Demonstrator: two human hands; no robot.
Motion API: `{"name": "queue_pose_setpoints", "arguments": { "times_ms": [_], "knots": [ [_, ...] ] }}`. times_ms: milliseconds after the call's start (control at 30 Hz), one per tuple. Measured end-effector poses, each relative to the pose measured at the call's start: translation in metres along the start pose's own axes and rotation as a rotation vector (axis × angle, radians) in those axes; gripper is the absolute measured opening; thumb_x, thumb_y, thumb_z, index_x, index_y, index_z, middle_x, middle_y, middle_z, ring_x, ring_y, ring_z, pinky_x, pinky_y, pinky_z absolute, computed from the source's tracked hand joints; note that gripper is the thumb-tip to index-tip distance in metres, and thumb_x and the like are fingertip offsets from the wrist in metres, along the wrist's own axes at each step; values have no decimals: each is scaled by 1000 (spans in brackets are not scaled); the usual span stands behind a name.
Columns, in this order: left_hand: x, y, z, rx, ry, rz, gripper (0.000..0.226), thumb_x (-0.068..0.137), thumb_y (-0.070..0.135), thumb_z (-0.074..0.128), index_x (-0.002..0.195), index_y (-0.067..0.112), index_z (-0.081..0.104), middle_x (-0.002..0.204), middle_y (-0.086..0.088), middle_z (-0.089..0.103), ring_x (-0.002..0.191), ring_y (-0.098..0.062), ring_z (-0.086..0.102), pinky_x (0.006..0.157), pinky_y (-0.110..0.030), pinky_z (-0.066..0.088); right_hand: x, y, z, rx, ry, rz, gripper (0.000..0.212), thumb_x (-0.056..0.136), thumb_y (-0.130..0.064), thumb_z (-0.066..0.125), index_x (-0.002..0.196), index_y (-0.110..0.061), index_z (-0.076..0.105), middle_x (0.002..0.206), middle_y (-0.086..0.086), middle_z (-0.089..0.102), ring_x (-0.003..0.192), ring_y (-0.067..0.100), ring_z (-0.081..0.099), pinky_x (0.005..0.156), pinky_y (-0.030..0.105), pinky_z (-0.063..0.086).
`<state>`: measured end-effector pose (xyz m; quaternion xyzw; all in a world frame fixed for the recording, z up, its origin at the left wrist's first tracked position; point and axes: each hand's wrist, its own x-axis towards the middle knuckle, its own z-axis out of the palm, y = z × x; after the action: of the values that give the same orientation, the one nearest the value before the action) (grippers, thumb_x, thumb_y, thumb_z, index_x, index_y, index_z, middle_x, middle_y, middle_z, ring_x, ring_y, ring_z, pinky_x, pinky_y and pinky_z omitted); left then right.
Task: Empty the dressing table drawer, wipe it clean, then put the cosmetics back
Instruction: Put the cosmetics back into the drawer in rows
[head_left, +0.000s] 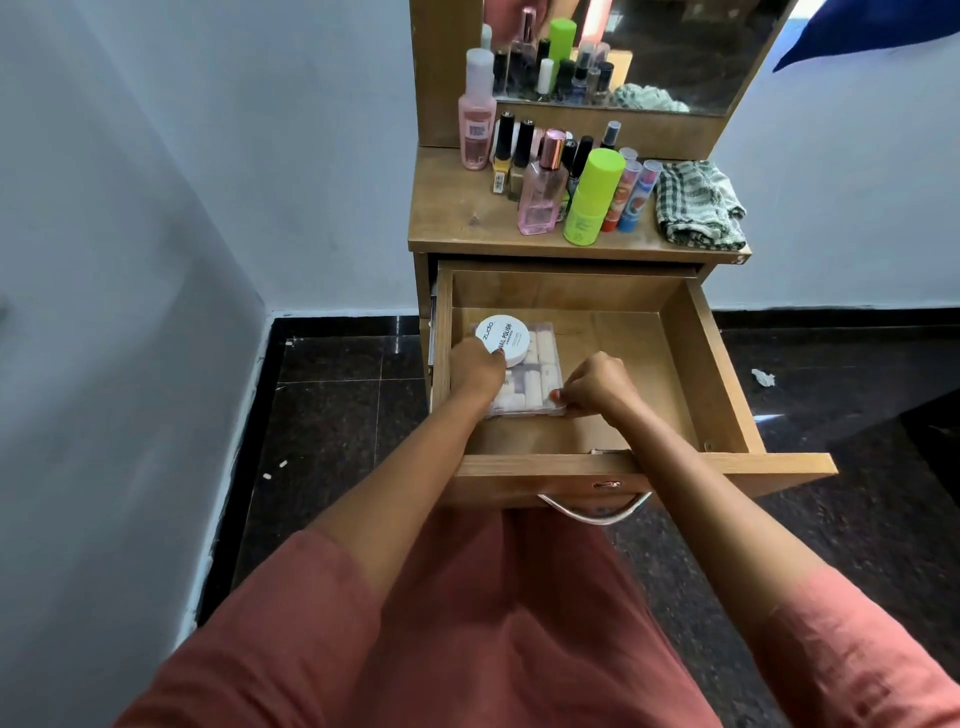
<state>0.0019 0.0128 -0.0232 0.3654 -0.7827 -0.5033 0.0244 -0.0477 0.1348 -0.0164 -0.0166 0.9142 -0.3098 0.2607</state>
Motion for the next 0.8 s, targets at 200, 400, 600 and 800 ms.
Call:
{"name": "queue_pose_setpoints", "arguments": {
  "times_ms": [200, 400, 600, 800],
  "knots": [
    [0, -1, -1, 62, 5, 84, 43, 90, 4, 50, 132, -4, 42, 137, -19, 47, 123, -30, 48, 94, -30, 43, 7, 2, 2, -94, 10, -35, 28, 75, -11, 72, 95, 8, 67, 101, 24, 68, 95, 33, 66, 90, 41, 53],
    [-4, -6, -5, 522, -204, 444, 80, 84, 21, 65, 144, 3, 16, 154, -15, 13, 143, -30, 12, 118, -36, 15, 20, 2, 0, -67, 30, -34, 25, 78, -11, 71, 96, 6, 68, 96, 24, 70, 82, 27, 66, 88, 40, 54],
    [-3, -14, -3, 1054, -328, 526, 94, 84, 16, 64, 144, -1, -7, 155, -19, -8, 144, -30, -4, 118, -37, 6, 27, -9, 3, -117, 23, -8, 29, 74, -10, 74, 96, 7, 64, 83, 14, 60, 78, 22, 58, 59, 27, 44],
    [-3, -14, -2, 1049, -200, 527, 76, 87, -7, 49, 144, -4, -2, 154, -23, -2, 144, -33, 2, 118, -38, 13, 36, -19, 11, -146, 9, -64, 18, 76, -12, 72, 86, 0, 64, 82, 12, 54, 78, 18, 52, 52, 23, 38]
  ]
}}
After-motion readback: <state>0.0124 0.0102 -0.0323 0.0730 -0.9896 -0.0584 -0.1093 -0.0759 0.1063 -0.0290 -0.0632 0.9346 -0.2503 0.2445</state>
